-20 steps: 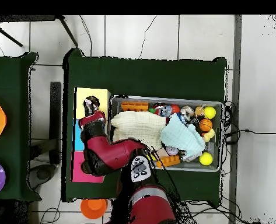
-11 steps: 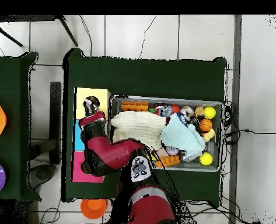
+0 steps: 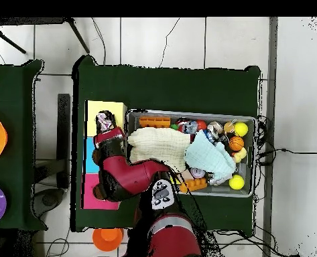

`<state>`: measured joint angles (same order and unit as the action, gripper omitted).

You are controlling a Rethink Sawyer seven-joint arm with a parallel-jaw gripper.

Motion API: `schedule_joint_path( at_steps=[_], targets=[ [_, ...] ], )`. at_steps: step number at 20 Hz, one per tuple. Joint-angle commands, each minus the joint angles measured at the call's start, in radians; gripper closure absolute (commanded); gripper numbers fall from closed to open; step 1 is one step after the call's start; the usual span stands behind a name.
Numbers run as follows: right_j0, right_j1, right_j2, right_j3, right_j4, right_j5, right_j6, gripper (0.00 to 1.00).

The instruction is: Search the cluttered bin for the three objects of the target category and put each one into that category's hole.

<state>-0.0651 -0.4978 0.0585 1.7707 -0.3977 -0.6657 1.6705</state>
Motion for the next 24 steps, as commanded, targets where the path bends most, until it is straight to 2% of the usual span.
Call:
schedule_joint_path(
  at_steps=[1,9,13,16,19,24],
  targets=[
    [0.008,0.096,0.009,0.064,-0.026,0.146,0.139,0.00],
    [0.049,0.080,-0.043,0.074,0.001,0.058,0.125,0.00],
    [0.050,0.041,-0.041,0.097,-0.036,0.023,0.132,0.00],
    [0.057,0.021,-0.047,0.112,-0.052,-0.027,0.137,0.00],
    [0.088,0.002,-0.077,0.125,-0.038,-0.108,0.121,0.00],
    [0.113,-0.006,-0.100,0.128,-0.025,-0.167,0.123,0.00]
  ],
)
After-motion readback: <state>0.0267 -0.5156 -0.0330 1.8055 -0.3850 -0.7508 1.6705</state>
